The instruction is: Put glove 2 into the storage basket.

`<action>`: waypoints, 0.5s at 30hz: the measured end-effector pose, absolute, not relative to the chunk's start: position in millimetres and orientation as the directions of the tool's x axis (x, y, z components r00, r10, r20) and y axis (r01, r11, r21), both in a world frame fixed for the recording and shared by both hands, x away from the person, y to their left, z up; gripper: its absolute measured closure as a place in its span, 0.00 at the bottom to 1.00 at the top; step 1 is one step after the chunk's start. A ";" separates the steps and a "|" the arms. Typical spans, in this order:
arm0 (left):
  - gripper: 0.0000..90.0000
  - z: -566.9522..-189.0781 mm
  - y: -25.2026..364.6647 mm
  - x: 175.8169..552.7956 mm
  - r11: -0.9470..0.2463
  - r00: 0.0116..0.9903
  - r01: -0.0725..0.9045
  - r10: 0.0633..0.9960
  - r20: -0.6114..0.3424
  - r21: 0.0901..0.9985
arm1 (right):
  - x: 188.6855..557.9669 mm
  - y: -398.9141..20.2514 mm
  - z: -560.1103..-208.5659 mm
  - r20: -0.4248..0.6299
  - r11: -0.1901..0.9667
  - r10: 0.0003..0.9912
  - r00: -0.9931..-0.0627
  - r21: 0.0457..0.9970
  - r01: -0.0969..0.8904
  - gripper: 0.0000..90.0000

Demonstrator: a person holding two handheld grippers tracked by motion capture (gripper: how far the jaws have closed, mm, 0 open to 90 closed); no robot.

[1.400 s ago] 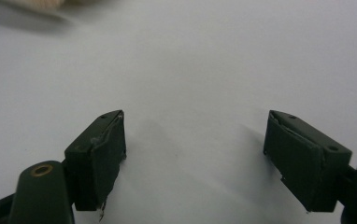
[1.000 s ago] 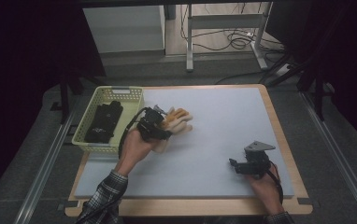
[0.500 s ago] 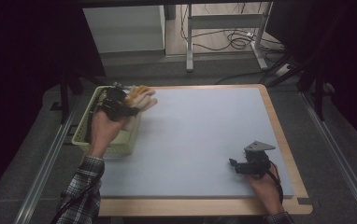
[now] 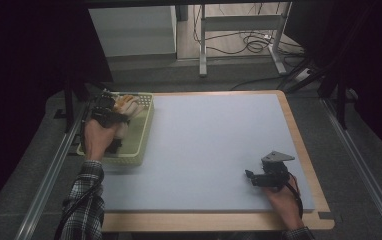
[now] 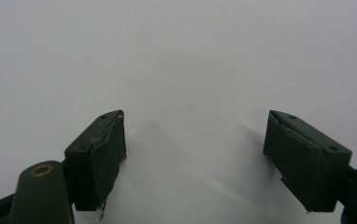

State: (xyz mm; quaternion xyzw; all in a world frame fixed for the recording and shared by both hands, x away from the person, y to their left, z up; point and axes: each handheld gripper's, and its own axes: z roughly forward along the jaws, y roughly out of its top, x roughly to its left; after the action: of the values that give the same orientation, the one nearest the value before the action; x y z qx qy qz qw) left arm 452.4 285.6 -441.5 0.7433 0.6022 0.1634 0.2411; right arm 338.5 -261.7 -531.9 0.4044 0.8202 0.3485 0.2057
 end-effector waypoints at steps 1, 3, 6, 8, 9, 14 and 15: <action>0.59 -448.9 284.5 455.8 -0.161 0.225 0.820 0.973 -0.051 0.549 | 338.5 -261.7 -531.9 -0.056 0.430 0.807 -0.588 0.738 0.520 0.23; 0.58 -460.2 281.3 461.4 -0.168 0.234 0.829 0.971 -0.057 0.534 | 338.5 -261.7 -531.9 -0.055 0.430 0.807 -0.588 0.738 0.520 0.23; 0.58 -475.0 272.7 469.5 -0.188 0.254 0.837 0.965 -0.060 0.515 | 338.5 -261.7 -532.0 -0.056 0.430 0.807 -0.588 0.738 0.519 0.23; 0.57 -480.4 268.3 472.7 -0.198 0.263 0.841 0.963 -0.061 0.504 | 338.5 -261.7 -532.0 -0.056 0.430 0.807 -0.589 0.738 0.520 0.23; 0.56 -484.1 265.5 474.9 -0.205 0.271 0.845 0.961 -0.064 0.494 | 338.5 -261.7 -532.0 -0.056 0.430 0.807 -0.588 0.738 0.519 0.23; 0.35 -504.3 258.0 483.8 -0.249 0.309 0.882 0.947 -0.092 0.400 | 338.5 -261.7 -532.0 -0.055 0.430 0.807 -0.589 0.739 0.520 0.23; 0.28 -506.1 257.7 484.1 -0.251 0.309 0.886 0.946 -0.094 0.390 | 338.5 -261.7 -532.0 -0.055 0.430 0.807 -0.589 0.739 0.520 0.23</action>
State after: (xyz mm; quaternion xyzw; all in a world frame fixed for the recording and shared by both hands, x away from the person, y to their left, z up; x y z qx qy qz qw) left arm 484.1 257.7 -506.1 0.7867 0.5823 0.0799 0.1890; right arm 338.5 -261.7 -532.0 0.4043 0.8201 0.3489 0.2055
